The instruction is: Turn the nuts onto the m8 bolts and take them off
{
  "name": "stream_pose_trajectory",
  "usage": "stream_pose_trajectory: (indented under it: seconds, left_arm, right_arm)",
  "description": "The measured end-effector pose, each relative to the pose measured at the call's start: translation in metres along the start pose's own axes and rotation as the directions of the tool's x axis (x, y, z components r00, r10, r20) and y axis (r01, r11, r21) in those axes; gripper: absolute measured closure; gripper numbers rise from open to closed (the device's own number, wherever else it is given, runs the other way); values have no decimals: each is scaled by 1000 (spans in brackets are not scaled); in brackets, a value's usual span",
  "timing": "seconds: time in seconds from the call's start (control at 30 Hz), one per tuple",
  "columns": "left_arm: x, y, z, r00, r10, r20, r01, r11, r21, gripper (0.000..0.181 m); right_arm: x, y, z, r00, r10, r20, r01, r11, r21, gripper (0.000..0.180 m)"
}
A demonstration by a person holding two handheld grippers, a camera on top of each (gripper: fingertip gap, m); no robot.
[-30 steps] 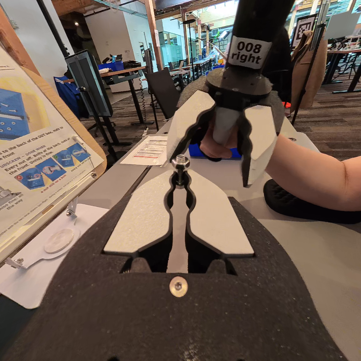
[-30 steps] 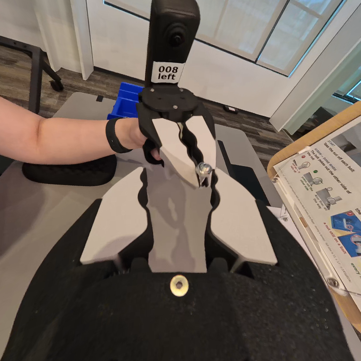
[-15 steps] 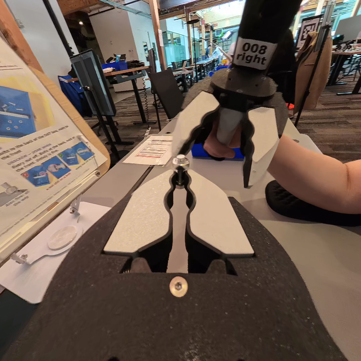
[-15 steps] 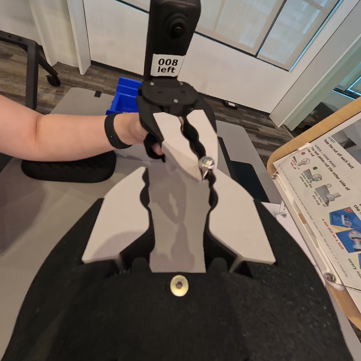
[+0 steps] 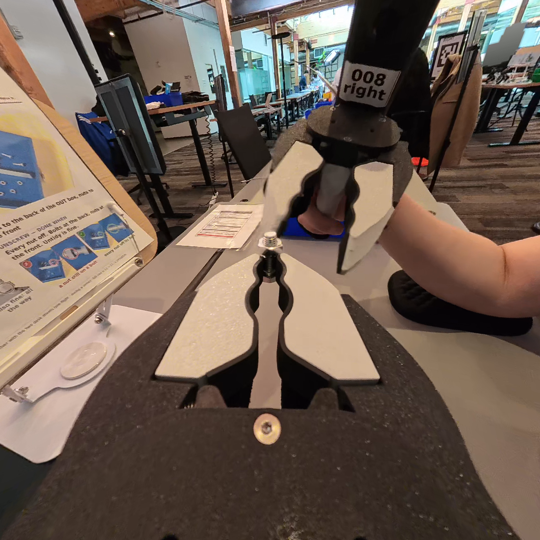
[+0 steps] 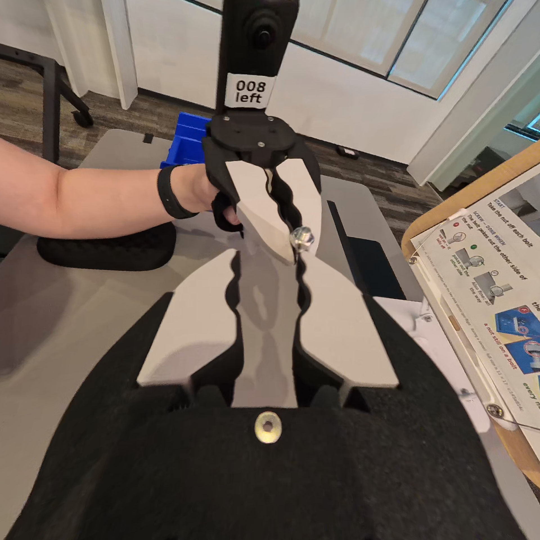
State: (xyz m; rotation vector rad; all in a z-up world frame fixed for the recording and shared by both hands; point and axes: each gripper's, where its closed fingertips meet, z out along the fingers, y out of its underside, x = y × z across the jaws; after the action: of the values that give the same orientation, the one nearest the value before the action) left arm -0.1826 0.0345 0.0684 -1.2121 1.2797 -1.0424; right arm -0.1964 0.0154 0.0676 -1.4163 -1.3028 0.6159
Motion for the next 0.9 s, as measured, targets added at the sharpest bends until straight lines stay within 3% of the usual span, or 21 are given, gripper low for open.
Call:
stream_pose_trajectory:
  seconds: [0.27, 0.4, 0.73, 0.9]
  left_arm:
    - [19, 1, 5, 996, 26, -89, -28, 999, -16, 173]
    - [21, 1, 6, 994, 27, -101, -29, 999, -15, 173]
    - [26, -4, 5, 992, 46, -119, -43, 999, 27, 173]
    - [17, -6, 4, 998, 36, -55, -34, 999, 39, 151]
  right_arm:
    - [13, -12, -6, 998, 46, -32, -42, 991, 123, 150]
    - [6, -13, -5, 996, 76, 50, -82, 984, 155, 172]
    - [3, -17, -8, 985, 129, 114, -149, 971, 186, 173]
    - [11, -21, -12, 978, 181, 106, -201, 953, 225, 173]
